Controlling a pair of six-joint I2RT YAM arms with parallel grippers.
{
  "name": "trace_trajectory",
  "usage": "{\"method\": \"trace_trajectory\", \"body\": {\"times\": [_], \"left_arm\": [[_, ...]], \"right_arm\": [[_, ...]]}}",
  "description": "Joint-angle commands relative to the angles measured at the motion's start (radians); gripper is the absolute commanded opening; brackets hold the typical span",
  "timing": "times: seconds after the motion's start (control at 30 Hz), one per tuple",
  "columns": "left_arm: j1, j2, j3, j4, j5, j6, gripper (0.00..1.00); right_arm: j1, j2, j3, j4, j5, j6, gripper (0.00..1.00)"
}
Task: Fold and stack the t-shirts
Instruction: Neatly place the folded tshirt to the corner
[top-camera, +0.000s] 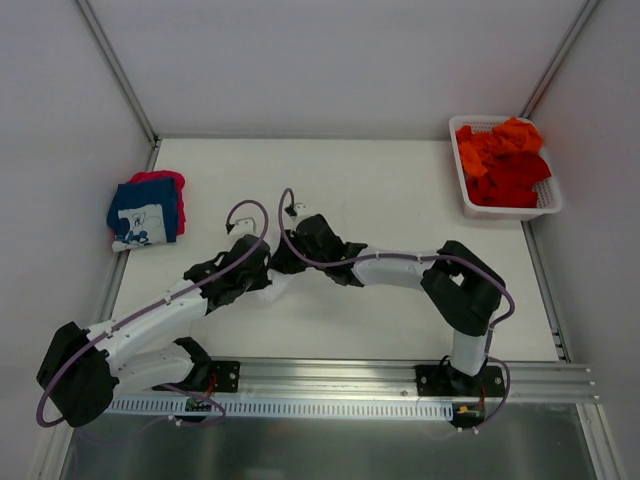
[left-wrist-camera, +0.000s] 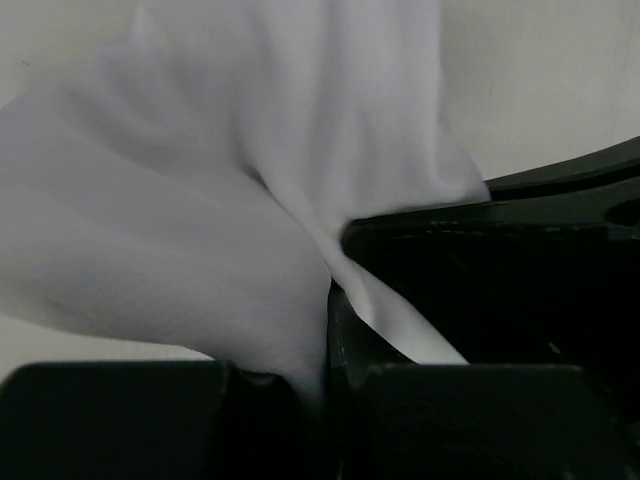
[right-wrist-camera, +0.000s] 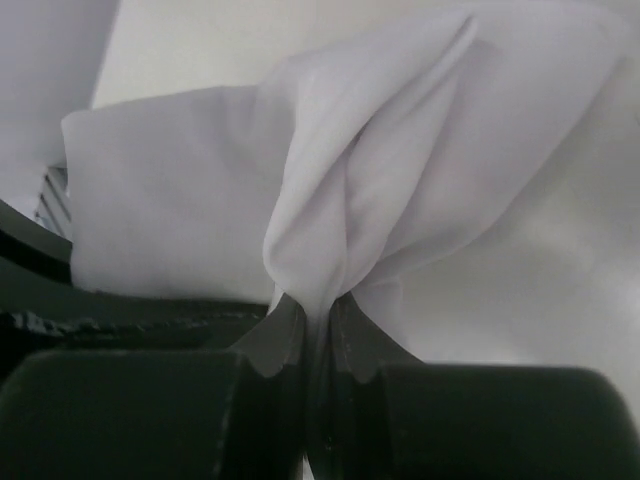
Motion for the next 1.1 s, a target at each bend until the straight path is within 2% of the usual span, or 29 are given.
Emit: {"method": "trace_trajectory", "body": {"times": [0.0,0.2,0.47,0.77,1.07], "left_arm": [[0.045,0.014,0.147,-0.136,-0.125,0.071,0.00],[0.180,0.055,0.258,-0.180,-0.104,0.140,0.00],[0.350,0.093,0.288,-0.222,-0.119,0.162,0.00],[0.483,0.118,0.350,-0.246,-0.185,0.134,0.00],[0.596,0.262,0.563,-0.254,-0.194,0.183,0.00]], "right_arm": [[0.011,0.053,0.228,-0.134,-0.096,-0.099,0.00],[0.006,0.167,0.495,-0.305,-0.119,-0.159,0.00],[0.003,0.389,0.865,-0.454,-0.195,-0.180,0.00],[-0.012,0.507,1.086,-0.468,-0.247,-0.193,0.00],[-0.034,0.642,1.319,-0.488,-0.284,-0.184,0.00]]}}
